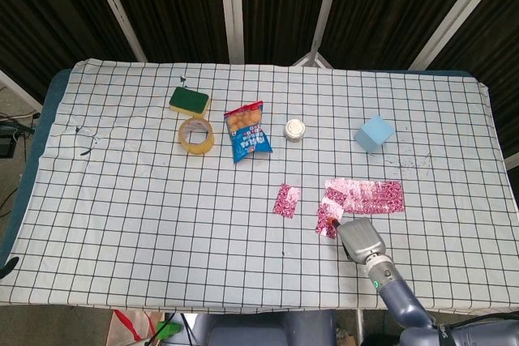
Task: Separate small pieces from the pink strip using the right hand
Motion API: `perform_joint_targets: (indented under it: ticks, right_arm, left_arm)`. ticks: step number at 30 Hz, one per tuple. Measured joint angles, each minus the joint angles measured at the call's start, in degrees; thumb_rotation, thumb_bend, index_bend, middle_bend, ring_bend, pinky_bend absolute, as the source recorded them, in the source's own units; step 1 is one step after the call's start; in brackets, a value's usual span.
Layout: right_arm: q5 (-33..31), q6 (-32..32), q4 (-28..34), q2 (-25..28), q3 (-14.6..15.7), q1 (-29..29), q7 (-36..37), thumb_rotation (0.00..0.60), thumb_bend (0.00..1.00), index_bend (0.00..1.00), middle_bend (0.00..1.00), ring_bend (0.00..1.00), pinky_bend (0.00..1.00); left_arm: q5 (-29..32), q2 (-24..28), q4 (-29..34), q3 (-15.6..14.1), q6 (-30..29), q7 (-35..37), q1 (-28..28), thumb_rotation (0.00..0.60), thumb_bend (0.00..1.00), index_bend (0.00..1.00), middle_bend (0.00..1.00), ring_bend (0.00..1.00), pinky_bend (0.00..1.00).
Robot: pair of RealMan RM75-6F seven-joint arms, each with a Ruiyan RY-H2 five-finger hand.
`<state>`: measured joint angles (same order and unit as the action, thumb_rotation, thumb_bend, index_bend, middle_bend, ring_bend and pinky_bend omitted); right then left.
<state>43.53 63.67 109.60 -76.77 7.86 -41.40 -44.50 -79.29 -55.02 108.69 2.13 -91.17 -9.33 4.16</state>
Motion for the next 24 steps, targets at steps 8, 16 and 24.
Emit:
perform_joint_targets:
  ticks: [8, 16, 24]
  right_arm:
    - [2.9, 1.1, 1.5, 1.0, 1.5, 1.5, 0.3, 0.6, 0.76, 0.19, 0.8, 0.79, 0.49]
    - [7.2, 2.5, 3.5, 2.0, 4.3, 4.2, 1.0, 0.6, 0.76, 0.19, 0.8, 0.79, 0.49]
    - [10.0, 3.8, 2.5, 2.0, 4.2, 6.3, 3.2, 0.6, 0.76, 0.19, 0.8, 0.79, 0.49]
  left_arm:
    - [-0.1, -0.1, 0.0, -0.1, 0.2, -0.3, -0.1, 0.6, 0.26, 0.16, 0.0, 0.0, 0.06]
    - [-0.2, -0.2, 0.1, -0.1, 0.1, -0.7, -0.1, 0.6, 0.26, 0.16, 0.0, 0.0, 0.06]
    - [-0.3, -0.1, 0.2, -0.2, 0.0, -0.6, 0.0, 0.6, 0.26, 0.16, 0.0, 0.0, 0.06]
